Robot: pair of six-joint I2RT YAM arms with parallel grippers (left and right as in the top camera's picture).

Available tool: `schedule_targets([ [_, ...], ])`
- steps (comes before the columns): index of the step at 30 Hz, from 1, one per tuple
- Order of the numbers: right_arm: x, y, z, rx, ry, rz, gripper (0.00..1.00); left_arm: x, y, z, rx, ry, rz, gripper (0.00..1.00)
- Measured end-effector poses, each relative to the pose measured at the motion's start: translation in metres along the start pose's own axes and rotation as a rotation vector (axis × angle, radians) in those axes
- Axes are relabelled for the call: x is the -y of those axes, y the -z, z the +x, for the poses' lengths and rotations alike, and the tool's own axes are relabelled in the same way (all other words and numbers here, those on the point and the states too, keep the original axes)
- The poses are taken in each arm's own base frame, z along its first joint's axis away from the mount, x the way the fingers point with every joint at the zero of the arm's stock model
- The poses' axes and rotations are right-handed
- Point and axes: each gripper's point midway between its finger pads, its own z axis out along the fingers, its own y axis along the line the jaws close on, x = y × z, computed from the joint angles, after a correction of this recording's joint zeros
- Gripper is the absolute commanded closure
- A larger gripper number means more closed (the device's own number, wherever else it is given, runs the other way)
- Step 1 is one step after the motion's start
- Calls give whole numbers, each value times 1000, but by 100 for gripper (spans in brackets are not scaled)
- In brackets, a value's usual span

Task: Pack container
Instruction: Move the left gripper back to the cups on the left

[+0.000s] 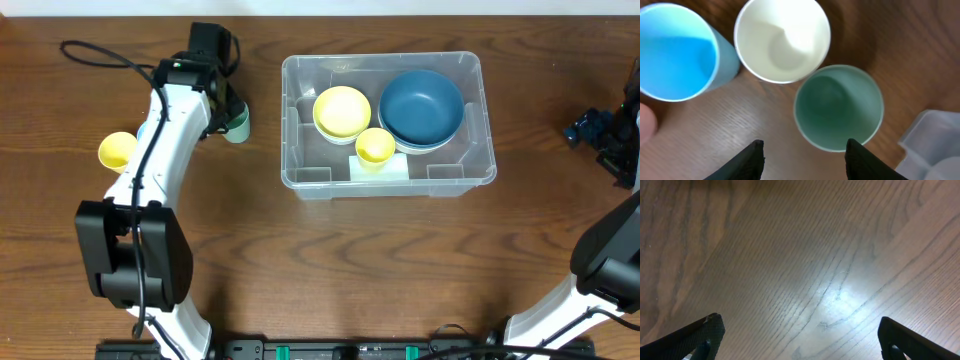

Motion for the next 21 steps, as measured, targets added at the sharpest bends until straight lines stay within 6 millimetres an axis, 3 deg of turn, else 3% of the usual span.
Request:
schedule_targets([
  [11, 0, 0, 0, 0, 0, 0, 1, 9, -26, 16, -92, 104, 32, 47],
  [21, 0, 0, 0, 0, 0, 0, 1, 11, -28, 18, -100, 122, 43, 47],
])
